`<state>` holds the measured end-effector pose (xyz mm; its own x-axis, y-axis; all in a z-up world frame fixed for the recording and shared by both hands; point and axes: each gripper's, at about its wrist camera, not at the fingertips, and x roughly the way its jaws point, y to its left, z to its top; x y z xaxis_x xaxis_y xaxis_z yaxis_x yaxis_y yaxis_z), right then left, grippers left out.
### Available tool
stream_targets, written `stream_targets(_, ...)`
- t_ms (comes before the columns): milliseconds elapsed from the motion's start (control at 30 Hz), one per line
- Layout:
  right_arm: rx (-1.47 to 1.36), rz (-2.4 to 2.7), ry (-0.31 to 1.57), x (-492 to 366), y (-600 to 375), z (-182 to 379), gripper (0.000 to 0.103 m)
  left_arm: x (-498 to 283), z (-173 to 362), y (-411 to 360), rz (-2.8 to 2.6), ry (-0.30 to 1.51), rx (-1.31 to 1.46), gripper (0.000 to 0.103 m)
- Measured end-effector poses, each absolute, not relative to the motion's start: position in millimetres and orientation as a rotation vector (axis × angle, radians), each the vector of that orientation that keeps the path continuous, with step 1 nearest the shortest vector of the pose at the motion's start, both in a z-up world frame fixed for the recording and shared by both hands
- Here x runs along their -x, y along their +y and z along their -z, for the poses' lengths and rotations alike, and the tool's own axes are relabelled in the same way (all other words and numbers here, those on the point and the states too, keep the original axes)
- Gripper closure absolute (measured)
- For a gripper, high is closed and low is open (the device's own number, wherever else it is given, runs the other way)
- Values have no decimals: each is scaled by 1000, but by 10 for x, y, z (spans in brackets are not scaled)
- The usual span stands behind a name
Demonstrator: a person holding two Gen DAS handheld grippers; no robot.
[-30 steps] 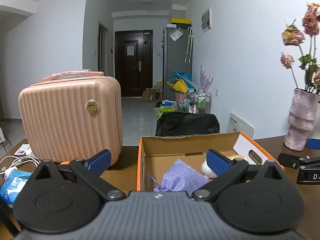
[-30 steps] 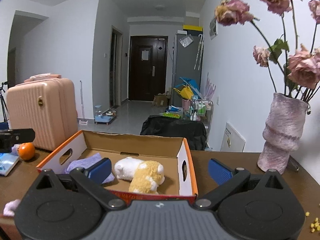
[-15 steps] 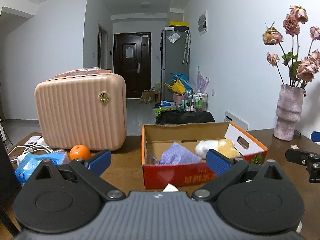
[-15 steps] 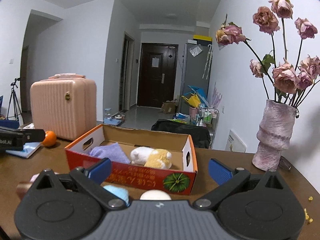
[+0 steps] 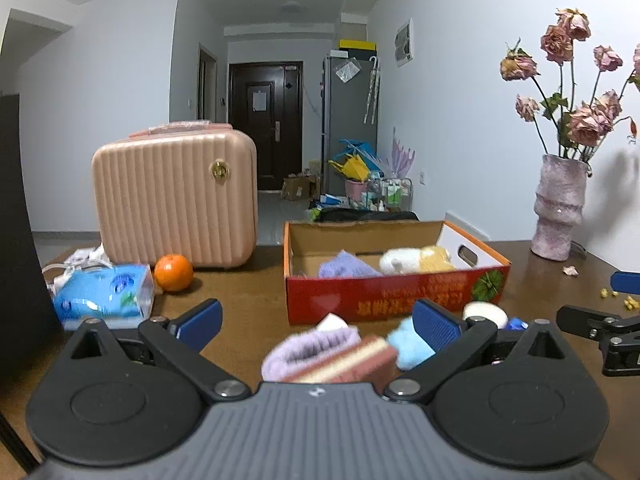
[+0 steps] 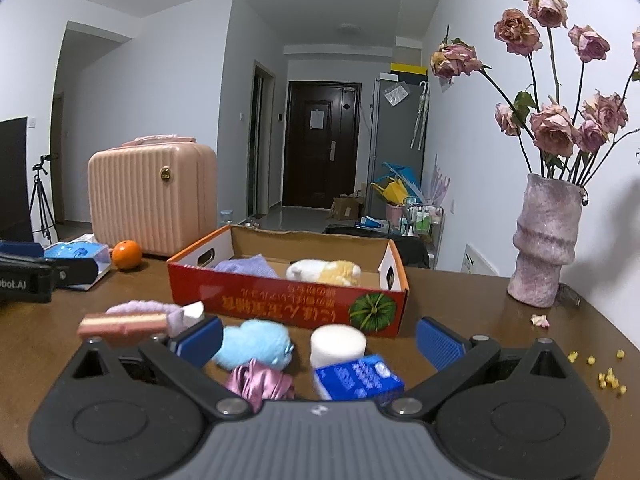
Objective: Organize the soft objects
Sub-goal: 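Move the right tool back to the table and grasp the pink satin scrunchie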
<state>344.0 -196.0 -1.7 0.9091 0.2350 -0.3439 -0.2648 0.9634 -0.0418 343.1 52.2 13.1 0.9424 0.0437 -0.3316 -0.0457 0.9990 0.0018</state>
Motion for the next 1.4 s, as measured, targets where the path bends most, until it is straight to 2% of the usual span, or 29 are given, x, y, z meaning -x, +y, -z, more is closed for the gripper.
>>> stream_targets(367, 90, -277, 358, -3166, -1862, 200, 0, -2992, 100, 521, -36, 384, 19, 0)
stream_targets(633, 117, -323, 394, -3241, -1746, 254, 2, -2964, 154, 566, -57, 391, 25, 0)
stream_targets(833, 147, -359, 504, -3527, -1554, 383, 11, -3030, 185, 662, -72, 406, 44, 0)
stream_targets(900, 153, -366, 549, -3633, -1484, 446, 21, -3040, 193, 697, -73, 410, 47, 0)
stream_targets(1133, 176, -343, 632, -3892, -1360, 631, 28, -3043, 218, 811, -91, 411, 36, 0)
stream_targets(1267, 186, -344, 662, -3961, -1316, 711, 35, -3034, 219, 862, -94, 412, 40, 0)
stream_targets(1400, 206, -352, 682, -3958, -1287, 776, 47, -3026, 212, 877, -92, 411, 43, 0)
